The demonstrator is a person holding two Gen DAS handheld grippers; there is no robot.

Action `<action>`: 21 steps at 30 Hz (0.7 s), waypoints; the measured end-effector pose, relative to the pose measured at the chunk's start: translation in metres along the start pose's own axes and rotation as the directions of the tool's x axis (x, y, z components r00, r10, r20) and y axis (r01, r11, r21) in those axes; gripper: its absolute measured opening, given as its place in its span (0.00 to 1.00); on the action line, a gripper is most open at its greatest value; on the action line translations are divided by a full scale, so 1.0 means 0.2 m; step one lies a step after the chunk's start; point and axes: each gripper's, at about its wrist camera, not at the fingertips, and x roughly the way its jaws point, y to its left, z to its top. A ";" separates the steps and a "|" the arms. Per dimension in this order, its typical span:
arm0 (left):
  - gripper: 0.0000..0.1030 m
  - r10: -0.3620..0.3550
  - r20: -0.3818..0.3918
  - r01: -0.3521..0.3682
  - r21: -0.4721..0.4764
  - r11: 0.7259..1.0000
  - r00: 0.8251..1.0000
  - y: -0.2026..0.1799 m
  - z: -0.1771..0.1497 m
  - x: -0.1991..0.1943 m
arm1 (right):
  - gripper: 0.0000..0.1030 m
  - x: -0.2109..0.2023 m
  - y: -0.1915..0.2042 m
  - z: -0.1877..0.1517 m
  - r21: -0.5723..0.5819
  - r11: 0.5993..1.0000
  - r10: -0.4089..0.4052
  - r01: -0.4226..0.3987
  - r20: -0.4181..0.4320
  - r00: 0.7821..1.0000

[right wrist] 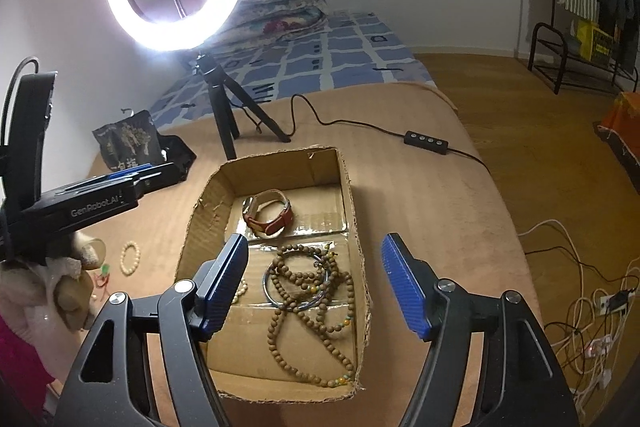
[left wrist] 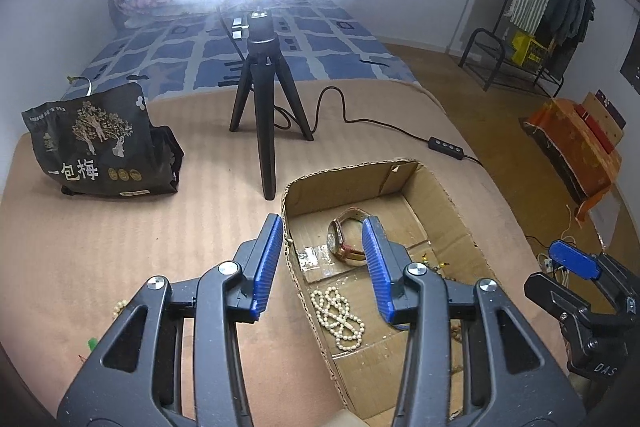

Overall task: Organize jewelry
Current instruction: 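Lift both items over the box and open both tools to release them, then move both open tools toward the jade pendant and pearl earrings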

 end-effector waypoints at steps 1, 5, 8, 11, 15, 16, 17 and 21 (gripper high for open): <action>0.41 0.000 0.003 0.000 0.001 1.000 1.000 0.00 0.00 -0.01 | 0.67 -0.01 0.00 0.00 -0.002 1.000 0.000 0.000 0.002 1.000; 0.41 0.004 0.012 -0.004 -0.002 1.000 1.000 0.00 0.01 -0.06 | 0.67 -0.04 0.03 0.01 -0.011 1.000 -0.003 0.003 0.013 1.000; 0.41 0.006 0.021 -0.006 -0.002 1.000 1.000 0.00 0.01 -0.10 | 0.67 -0.08 0.04 0.01 -0.016 1.000 -0.004 0.004 0.022 1.000; 0.41 0.008 0.034 -0.007 -0.006 1.000 0.999 0.00 0.02 -0.16 | 0.67 -0.12 0.05 0.02 -0.023 1.000 -0.006 0.006 0.032 0.999; 0.41 0.011 0.052 -0.011 0.000 1.000 0.999 0.00 0.02 -0.24 | 0.67 -0.17 0.07 0.02 -0.030 0.999 -0.009 0.011 0.045 0.999; 0.41 0.012 0.056 -0.012 0.003 1.000 0.998 -0.01 0.02 -0.26 | 0.67 -0.19 0.07 0.02 -0.032 0.999 -0.009 0.010 0.048 0.999; 0.41 0.013 0.060 -0.013 0.004 1.000 0.998 0.00 0.02 -0.28 | 0.67 -0.20 0.08 0.02 -0.033 0.999 -0.009 0.011 0.051 0.999; 0.41 0.018 0.080 -0.019 0.010 1.000 0.997 0.01 0.01 -0.37 | 0.67 -0.26 0.11 0.01 -0.039 0.999 -0.009 0.012 0.062 0.998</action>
